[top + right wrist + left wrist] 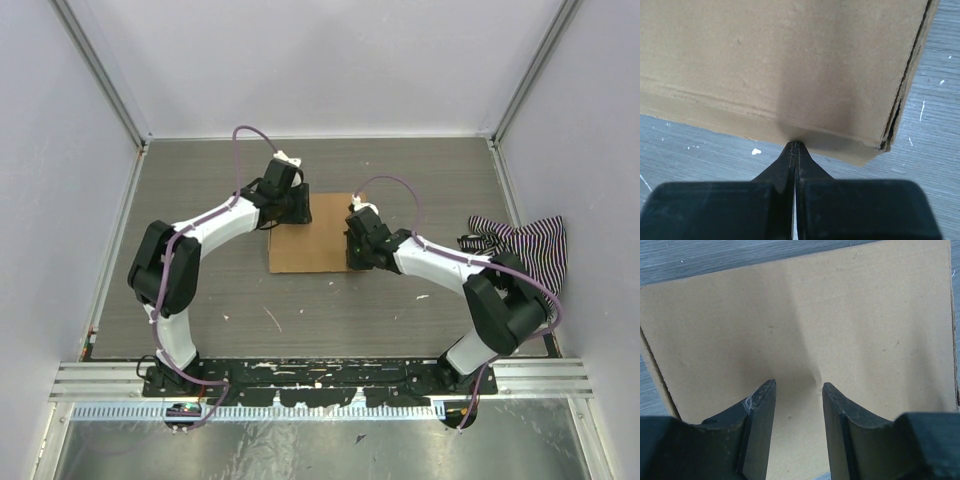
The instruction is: Fold the paper box
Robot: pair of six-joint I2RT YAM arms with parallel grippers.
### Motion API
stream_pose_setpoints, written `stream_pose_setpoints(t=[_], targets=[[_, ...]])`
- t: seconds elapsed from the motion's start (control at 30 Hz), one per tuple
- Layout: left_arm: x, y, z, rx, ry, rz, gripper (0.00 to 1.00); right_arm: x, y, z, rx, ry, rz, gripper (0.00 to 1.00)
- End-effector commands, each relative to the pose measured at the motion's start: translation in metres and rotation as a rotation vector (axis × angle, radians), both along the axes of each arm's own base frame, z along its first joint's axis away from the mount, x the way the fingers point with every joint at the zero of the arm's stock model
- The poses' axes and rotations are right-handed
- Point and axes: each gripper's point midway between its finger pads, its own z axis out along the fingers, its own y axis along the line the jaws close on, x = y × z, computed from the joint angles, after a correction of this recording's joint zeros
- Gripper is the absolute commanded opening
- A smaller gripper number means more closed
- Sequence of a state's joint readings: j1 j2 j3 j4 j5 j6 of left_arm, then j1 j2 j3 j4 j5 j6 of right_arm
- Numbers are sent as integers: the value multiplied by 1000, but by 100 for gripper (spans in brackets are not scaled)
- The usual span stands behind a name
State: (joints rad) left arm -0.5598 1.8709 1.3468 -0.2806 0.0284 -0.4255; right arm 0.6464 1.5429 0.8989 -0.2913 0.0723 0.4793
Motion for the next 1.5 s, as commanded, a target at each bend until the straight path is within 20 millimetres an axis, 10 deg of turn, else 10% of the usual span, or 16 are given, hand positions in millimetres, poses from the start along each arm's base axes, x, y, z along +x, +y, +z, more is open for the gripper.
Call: stream_pose_setpoints(t=[0.0,0.43,0.7,1.0,1.27,1.47], targets=[[-4,-10,-7,-22,17,-39,48,32,8,21,23,-120,-76,1],[-38,-26,-51,-26,126,-115,41,69,37,16,62,-353,-165,6],[-45,-40,-54,-75,149,-191,41,35,95,23,145,-411,64,6],[-50,-37,-63,-55,144,-239,40,49,116,13,138,-436,93,5],[-38,-28,-43,-7,91,-231,49,48,111,18,133,-461,98,3],[-25,-5,7,28,-58,-130,62,34,66,40,74,-503,25,3]])
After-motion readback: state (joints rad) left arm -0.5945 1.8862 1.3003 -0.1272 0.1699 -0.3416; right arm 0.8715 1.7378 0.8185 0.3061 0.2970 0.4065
